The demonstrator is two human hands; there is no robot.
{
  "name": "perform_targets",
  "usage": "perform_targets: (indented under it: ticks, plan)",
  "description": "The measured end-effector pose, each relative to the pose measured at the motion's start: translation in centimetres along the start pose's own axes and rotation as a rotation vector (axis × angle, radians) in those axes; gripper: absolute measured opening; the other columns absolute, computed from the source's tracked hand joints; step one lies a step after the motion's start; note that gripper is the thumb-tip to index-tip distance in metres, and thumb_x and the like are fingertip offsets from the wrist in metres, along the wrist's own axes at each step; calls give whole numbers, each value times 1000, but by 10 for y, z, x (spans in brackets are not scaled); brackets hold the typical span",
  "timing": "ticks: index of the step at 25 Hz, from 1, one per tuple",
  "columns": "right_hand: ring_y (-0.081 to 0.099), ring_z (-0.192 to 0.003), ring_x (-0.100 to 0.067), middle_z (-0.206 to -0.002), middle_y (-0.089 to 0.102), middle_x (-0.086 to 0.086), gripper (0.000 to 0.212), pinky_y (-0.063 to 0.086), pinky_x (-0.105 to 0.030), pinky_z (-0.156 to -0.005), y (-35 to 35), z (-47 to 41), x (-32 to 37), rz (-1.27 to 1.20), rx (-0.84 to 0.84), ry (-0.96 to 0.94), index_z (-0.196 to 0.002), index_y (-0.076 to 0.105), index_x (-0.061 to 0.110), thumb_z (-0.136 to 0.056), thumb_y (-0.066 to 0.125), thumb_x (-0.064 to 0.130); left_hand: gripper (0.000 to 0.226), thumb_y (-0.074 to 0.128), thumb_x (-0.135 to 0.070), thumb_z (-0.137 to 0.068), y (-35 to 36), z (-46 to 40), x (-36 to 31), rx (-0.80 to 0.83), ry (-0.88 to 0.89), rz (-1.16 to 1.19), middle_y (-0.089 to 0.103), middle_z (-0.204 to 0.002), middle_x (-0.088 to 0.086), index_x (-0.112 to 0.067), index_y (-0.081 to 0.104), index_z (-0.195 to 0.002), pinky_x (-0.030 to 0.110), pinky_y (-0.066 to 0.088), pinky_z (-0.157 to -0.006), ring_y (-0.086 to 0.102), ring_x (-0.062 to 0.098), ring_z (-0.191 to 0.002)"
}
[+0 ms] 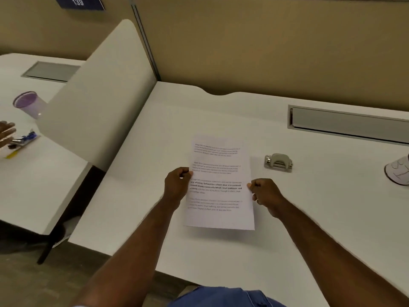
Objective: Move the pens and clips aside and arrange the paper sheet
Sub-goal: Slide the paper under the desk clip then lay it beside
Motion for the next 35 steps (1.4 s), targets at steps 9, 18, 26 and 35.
perform_targets:
  ticks: [9, 18, 26, 35]
  plan:
    - [57, -49, -11, -65, 60, -5, 23, 48, -20, -46, 164, -35, 31, -30, 125, 105, -65, 57, 8, -88, 56, 10, 15, 58, -15, -90, -119, -76, 68, -157, 2, -458, 66, -90, 4, -8, 68, -99, 28, 39, -77, 56, 17, -81]
    - [62, -58, -27, -71, 65, -14, 29, 58, -43, -69, 220, -49, 37, 111, 189, 53, -60, 49, 12, -87, 59, 17, 21, 56, -16, -91, -158, -104, 99, -157, -21, -564, 70, -104, 11, -7, 66, -107, 30, 42, -83, 61, 24, -92]
    - [63, -86, -29, -89, 69, -14, 36, 49, -35, -75, 191, -23, 18, 450, 98, -116, -81, 61, 3, -88, 56, 37, 41, 58, -23, -92, -146, -89, 91, -142, -22, -544, 59, -121, 16, -10, 53, -131, 38, 42, -96, 57, 31, -108]
    - [60, -81, -11, -98, 65, 1, 18, 41, -4, -68, 30, 51, -102, 172, -469, -222, -106, 64, 11, -91, 54, 10, 36, 69, -13, -83, -6, 28, 69, 102, 427, -557, 62, -117, 7, -13, 61, -118, 39, 44, -96, 56, 25, -110]
Point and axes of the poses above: each hand's wrist, its own z-axis away from the middle knuckle, its own y-axis out of the palm, x = y × z, the point moved 2 cm from there along -z, towards the middle knuckle
